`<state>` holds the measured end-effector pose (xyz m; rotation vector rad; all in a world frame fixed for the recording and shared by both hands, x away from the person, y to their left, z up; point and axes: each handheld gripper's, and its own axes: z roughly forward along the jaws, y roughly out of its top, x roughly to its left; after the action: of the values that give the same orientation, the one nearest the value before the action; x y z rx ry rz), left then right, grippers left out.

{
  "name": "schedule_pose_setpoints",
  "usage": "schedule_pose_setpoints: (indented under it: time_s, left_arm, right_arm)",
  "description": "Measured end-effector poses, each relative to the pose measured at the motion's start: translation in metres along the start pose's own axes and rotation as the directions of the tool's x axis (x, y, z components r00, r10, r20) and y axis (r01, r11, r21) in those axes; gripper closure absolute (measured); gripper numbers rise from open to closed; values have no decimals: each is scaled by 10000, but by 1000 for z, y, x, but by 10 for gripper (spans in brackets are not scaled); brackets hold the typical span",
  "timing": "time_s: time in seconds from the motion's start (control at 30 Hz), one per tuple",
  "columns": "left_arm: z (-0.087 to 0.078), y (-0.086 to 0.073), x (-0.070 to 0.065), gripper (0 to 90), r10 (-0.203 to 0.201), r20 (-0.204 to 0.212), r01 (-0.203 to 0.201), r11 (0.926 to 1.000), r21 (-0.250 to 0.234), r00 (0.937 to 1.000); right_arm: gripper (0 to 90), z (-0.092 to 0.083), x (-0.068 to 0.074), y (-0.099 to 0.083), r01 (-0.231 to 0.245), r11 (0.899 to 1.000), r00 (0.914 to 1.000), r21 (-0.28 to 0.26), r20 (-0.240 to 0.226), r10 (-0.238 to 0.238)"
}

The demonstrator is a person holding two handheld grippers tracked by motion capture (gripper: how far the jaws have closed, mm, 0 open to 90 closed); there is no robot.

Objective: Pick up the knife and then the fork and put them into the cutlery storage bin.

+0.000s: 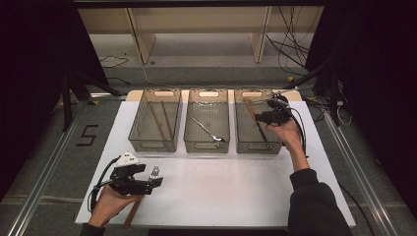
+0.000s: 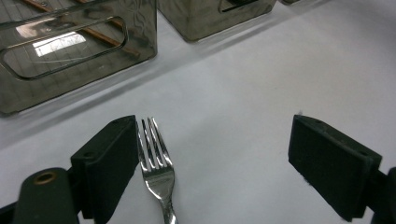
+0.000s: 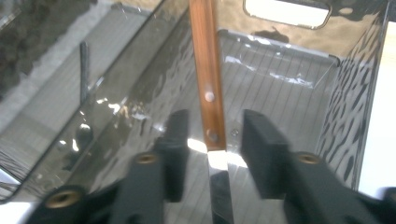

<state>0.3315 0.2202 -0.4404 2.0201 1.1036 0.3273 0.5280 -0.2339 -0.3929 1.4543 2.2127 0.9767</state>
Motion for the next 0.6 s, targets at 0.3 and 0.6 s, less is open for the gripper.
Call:
schedule_pose_setpoints:
  time_s: [0.3,0.6]
  left_arm:
    - [-3,0,5,159,-86,-245,87,10000,48,9997]
    - [-5,0,9,160,-137,-452,160,9986,504,9989]
  right_arm:
    - [416,-22,12,-2,205,9964,9994,-817,-244,-226]
    - [338,-44,37,-23,550,9865,9931,-1540,-942,-701]
